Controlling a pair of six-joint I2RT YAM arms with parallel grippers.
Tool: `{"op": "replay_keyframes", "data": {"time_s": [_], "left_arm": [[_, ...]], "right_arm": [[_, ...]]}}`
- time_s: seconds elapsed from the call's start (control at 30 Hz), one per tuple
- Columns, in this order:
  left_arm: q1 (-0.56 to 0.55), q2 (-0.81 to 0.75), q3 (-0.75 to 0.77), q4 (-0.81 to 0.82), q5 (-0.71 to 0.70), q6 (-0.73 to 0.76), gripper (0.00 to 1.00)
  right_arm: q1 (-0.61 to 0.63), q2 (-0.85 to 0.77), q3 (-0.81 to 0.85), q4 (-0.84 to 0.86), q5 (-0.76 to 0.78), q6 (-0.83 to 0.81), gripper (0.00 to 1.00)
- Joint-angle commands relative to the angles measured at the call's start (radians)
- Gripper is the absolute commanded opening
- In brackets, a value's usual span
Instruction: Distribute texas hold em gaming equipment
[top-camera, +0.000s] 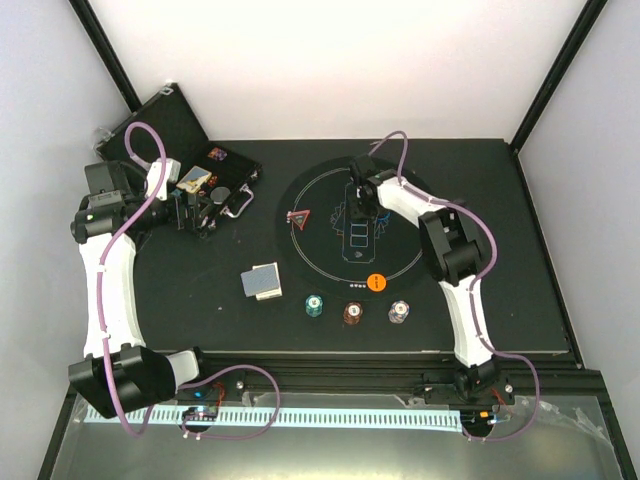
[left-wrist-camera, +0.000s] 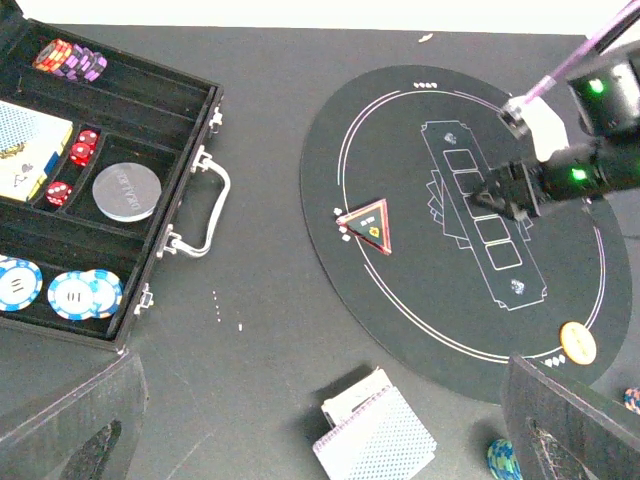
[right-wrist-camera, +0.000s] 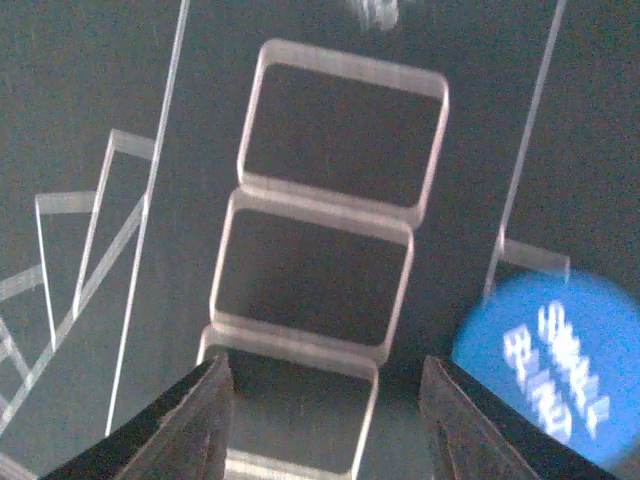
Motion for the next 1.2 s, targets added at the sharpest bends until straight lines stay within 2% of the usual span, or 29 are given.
{"op": "replay_keyframes", "data": {"time_s": [0.0, 0.17, 0.3, 0.47, 0.8, 0.97, 1.17], "left_arm": [[0.01, -0.005, 0.05, -0.016, -0.005, 0.018, 0.99], [0.009, -0.005, 0.053, -0.017, -0.007, 0.018, 0.99], [0.009, -0.006, 0.054, -0.015, -0.007, 0.015, 0.99], [0.009, -0.005, 0.056, -0.013, 0.001, 0.003, 0.99], [0.01, 0.002, 0.078, -0.01, 0.009, -0.009, 0.99], [0.009, 0.009, 0.106, -0.02, 0.004, -0.007, 0.99], [0.009, 0.016, 0.11, -0.015, 0.011, -0.012, 0.99]], "right_arm": [[0.015, -0.14, -0.167, 0.037, -0.07, -0.013, 0.57], [0.015, -0.199, -0.267, 0.041, -0.076, -0.04, 0.59], [0.004, -0.236, -0.327, 0.045, -0.02, -0.032, 0.53], [-0.061, -0.228, -0.324, 0.028, 0.015, -0.013, 0.44], [-0.077, -0.072, -0.13, -0.037, 0.025, -0.039, 0.37], [-0.077, -0.009, -0.049, -0.066, 0.013, -0.043, 0.29], [-0.076, 0.015, 0.004, -0.064, 0.007, -0.042, 0.3]]}}
